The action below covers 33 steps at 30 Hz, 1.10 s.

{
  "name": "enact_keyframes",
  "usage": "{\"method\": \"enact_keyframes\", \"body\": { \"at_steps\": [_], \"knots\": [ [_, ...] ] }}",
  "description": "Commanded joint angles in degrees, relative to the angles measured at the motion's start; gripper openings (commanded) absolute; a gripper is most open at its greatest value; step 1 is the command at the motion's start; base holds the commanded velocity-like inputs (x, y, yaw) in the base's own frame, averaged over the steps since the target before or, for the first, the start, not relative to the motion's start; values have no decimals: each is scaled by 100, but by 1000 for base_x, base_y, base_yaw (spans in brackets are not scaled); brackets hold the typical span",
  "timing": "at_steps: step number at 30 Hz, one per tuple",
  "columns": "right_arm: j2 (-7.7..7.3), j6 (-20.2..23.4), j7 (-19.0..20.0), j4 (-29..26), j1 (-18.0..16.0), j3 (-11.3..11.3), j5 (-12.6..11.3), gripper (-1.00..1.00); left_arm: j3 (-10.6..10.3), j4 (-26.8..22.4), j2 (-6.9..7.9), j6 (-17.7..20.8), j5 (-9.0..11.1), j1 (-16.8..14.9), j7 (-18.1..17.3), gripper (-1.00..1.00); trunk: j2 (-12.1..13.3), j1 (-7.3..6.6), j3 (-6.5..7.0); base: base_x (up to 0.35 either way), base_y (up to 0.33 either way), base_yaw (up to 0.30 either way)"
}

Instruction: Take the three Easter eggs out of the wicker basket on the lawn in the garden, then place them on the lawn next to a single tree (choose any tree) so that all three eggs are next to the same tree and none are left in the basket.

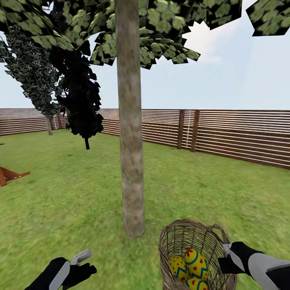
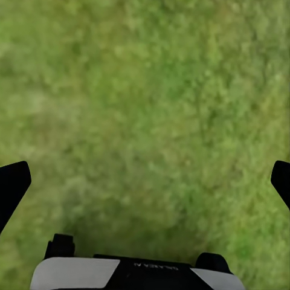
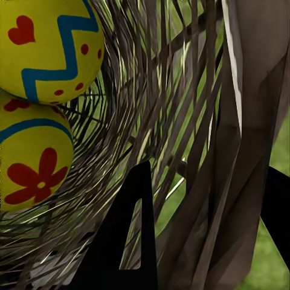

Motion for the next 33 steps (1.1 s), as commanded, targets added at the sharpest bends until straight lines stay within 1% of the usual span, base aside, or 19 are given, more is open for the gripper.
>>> {"method": "enact_keyframes", "body": {
  "at_steps": [1, 13, 15, 17, 33],
  "knots": [
    [1, 10, 24, 6, -11, -3, -72, -100, -25, -5, 6, 15, -5, -4, -13, 100, -49, 24, -27, 0, 0, 0],
    [1, 2, 23, 6, -10, -6, -72, -100, -31, -5, -2, 15, -6, -4, -13, 100, -531, 287, -243, 0, 0, 0],
    [1, 2, 23, 6, -10, -4, -72, -100, -34, -5, -49, 15, -4, -4, -13, 100, -611, 331, -279, 0, 0, 0],
    [-17, 2, 23, 6, -11, -11, -72, -100, -35, -5, -61, 15, -4, -4, -13, 100, -691, 375, -315, 0, 0, 0],
    [7, 2, 23, 6, -11, -3, -72, -100, -41, -5, -64, 15, -6, -4, -13, 100, -1333, 727, -602, 0, 0, 0]
  ]
}}
